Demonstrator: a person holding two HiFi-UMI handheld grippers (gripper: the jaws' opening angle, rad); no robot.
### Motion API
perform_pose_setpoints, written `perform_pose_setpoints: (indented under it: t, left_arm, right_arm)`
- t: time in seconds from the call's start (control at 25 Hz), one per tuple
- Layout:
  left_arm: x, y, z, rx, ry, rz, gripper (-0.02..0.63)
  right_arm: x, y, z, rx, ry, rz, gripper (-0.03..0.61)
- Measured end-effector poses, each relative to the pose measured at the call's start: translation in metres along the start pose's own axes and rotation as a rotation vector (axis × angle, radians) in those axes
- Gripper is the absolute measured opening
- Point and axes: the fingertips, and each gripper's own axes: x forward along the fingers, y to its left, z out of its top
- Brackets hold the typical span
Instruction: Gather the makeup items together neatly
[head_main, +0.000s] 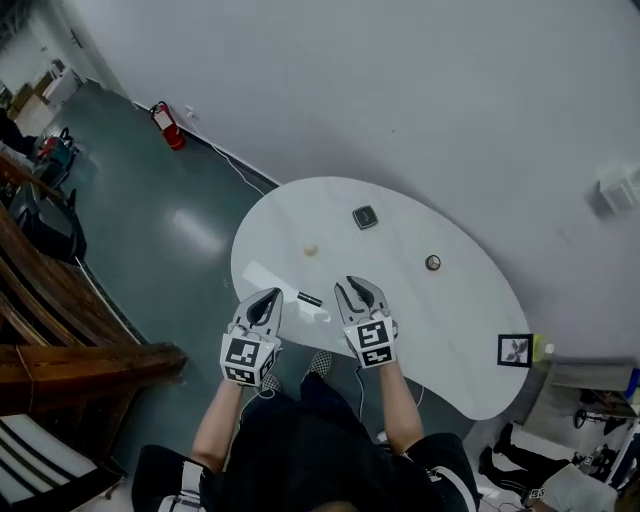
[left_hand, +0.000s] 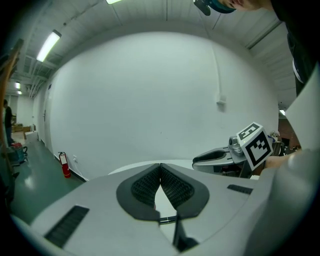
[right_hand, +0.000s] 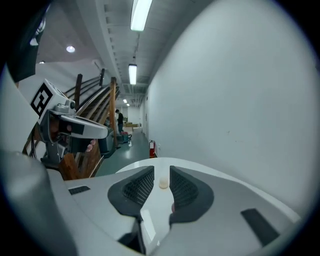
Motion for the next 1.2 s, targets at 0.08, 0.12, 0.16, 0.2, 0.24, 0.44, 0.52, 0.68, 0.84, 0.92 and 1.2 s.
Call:
perform_pose_setpoints:
  t: [0.08, 0.12, 0.16, 0.2, 0.24, 0.44, 0.52, 0.68, 0.84, 0.92, 1.2]
  left_arm:
    - [-0.001, -0.006, 0.012, 0.021, -0.025, -0.015, 0.017]
    - [-0.003, -0.009, 0.018, 0.03, -0.036, -0.022, 0.017]
    - [-0.005, -0.013, 0.022, 0.038, -0.048, -0.029, 0.017]
    - [-0.008, -0.016, 0.026, 0.044, -0.06, -0.036, 0.017]
    - [-0.012, -0.019, 0.03, 0.05, -0.07, -0.043, 0.017]
    - [-0.027, -0.033, 0.04, 0.079, -0.109, -0.072, 0.017]
    - [-0.03, -0.038, 0.041, 0.079, -0.123, -0.076, 0.017]
    - [-0.032, -0.046, 0.043, 0.075, -0.134, -0.078, 0.017]
    - [-0.034, -0.05, 0.042, 0.074, -0.136, -0.082, 0.017]
    - [-0.035, -0.053, 0.042, 0.074, -0.135, -0.091, 0.017]
    - [-0.034, -0.051, 0.039, 0.057, -0.135, -0.104, 0.017]
  right_arm:
    - [-0.015, -0.006, 0.014, 0.018, -0.045, -0.04, 0.114]
    - [-0.023, -0.008, 0.019, 0.03, -0.065, -0.058, 0.114]
    - [-0.03, -0.009, 0.024, 0.042, -0.084, -0.074, 0.112]
    - [-0.038, -0.01, 0.028, 0.054, -0.101, -0.09, 0.112]
    - [-0.045, -0.01, 0.032, 0.063, -0.117, -0.106, 0.109]
    - [-0.077, -0.004, 0.042, 0.093, -0.179, -0.174, 0.091]
    - [-0.086, -0.004, 0.04, 0.097, -0.192, -0.203, 0.08]
    - [-0.097, -0.006, 0.032, 0.122, -0.203, -0.242, 0.041]
    - [-0.104, -0.006, 0.025, 0.121, -0.197, -0.254, 0.034]
    - [-0.107, -0.006, 0.024, 0.117, -0.197, -0.256, 0.034]
    - [-0.112, -0.008, 0.019, 0.129, -0.189, -0.259, 0.034]
